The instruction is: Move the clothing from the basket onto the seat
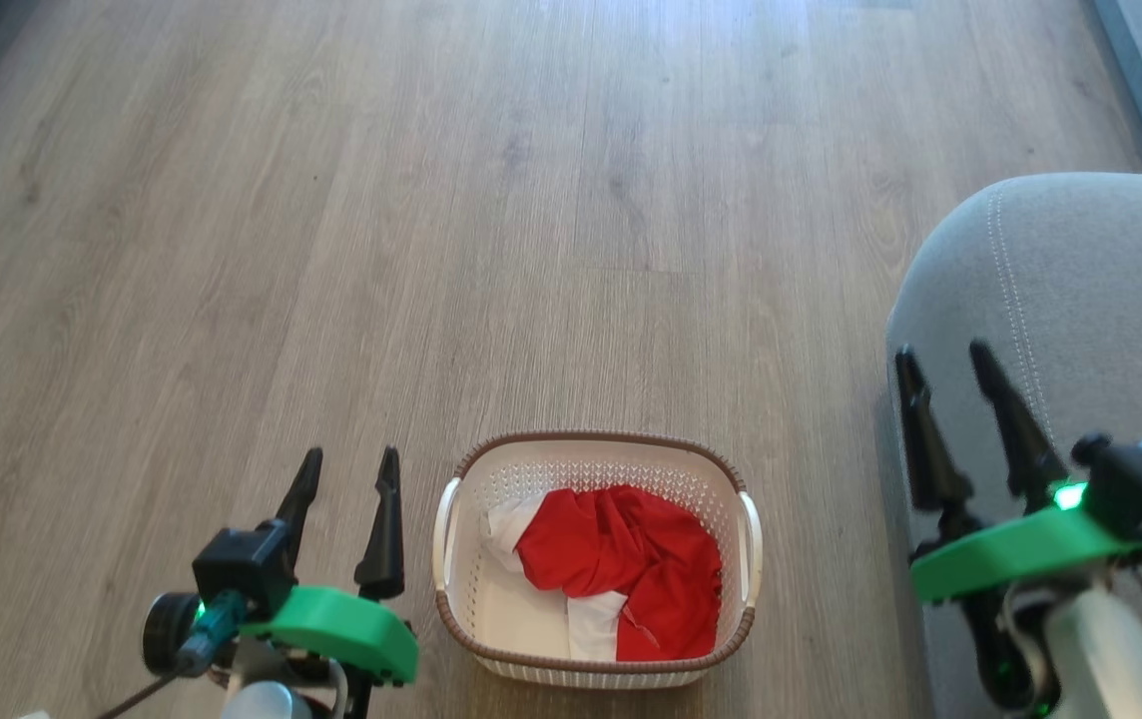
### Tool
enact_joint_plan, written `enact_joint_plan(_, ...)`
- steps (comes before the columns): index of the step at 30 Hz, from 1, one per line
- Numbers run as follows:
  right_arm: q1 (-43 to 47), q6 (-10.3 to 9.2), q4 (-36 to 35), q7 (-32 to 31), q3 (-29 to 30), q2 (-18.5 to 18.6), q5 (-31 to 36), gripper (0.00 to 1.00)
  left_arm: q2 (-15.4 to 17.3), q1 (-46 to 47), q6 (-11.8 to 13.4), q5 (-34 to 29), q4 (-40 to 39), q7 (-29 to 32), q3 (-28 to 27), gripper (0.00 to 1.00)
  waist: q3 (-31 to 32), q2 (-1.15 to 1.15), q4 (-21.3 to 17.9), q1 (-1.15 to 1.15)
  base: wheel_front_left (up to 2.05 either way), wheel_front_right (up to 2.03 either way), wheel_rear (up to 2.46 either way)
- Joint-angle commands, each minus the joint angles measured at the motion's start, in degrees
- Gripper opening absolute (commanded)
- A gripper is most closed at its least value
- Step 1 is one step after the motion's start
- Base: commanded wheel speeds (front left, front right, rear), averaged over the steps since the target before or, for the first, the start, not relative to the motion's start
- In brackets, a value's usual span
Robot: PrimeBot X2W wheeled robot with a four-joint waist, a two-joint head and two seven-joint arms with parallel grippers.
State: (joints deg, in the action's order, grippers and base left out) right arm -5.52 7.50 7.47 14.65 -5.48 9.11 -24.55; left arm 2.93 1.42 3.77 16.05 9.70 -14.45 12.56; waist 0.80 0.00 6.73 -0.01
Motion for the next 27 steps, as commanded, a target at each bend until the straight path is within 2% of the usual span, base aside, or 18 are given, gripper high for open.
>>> enact_joint_plan(1,0.1,-0.01,-1.2,0.3,-1.4,-0.2,1.4,1.0,0.0,1.5,0.5,-0.7,-2.1,-0.5,-2.6,1.0,0.2,0.0,0.1,0.01,0.0,0.0,0.0)
enact_joint_plan(13,4.8,-0.01,4.6,0.3,-3.1,-1.9,6.4,1.0,0.0,-1.5,1.1,-2.2,-1.9,-0.5,-4.1,1.0,0.8,0.0,-1.0,0.01,0.0,0.0,0.0)
enact_joint_plan(27,4.3,-0.01,5.3,0.3,-2.5,-2.7,7.8,1.0,0.0,-1.6,1.1,-2.6,-0.6,-0.5,-3.2,1.0,0.1,0.0,-1.4,0.01,0.0,0.0,0.0)
